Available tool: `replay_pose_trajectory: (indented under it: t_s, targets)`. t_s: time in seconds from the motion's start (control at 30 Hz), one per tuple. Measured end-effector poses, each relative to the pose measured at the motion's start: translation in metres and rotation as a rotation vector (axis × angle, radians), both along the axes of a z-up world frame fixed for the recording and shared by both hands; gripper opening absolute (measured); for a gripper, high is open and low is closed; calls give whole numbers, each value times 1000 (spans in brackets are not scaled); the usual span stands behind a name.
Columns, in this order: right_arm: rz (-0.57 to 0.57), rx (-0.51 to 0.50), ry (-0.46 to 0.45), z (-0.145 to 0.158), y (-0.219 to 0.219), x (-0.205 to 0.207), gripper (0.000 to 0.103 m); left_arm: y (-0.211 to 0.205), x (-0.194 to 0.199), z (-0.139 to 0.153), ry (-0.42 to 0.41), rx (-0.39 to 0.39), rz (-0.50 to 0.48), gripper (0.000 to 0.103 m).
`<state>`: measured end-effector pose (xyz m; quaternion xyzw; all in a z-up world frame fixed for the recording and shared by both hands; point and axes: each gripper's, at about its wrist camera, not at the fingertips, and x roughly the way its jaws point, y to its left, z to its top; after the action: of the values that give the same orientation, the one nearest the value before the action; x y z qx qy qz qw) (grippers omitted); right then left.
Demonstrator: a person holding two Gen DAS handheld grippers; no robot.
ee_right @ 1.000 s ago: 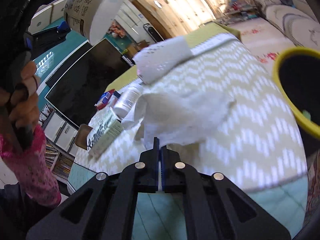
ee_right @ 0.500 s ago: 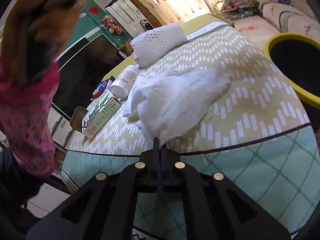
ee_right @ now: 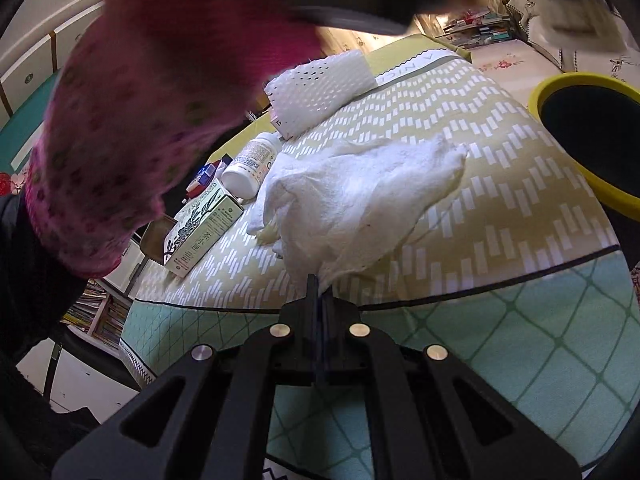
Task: Collect trash
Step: 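Carry the paper bowl toward the bin with left tool while right pinches the tissue, then carry the white tissue over the yellow bin and release it with the right tool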
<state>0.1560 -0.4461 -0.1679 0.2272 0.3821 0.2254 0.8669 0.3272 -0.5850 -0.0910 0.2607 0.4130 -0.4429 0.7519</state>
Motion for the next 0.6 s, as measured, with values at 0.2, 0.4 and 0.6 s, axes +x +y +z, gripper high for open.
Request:
replay_pose_trajectory:
  t_s: [0.2, 0.4, 0.6]
  targets:
    - [-6, -1, -2, -1, -1, -1, 1, -29, 16, -48, 34, 61, -1, 74]
    - [-10, -1, 3, -1, -1, -1, 1, -16, 29, -51, 53, 38, 36, 86]
    - [-13, -4, 3, -1, -1, -1, 1, 50, 14, 16, -36, -88, 98, 88]
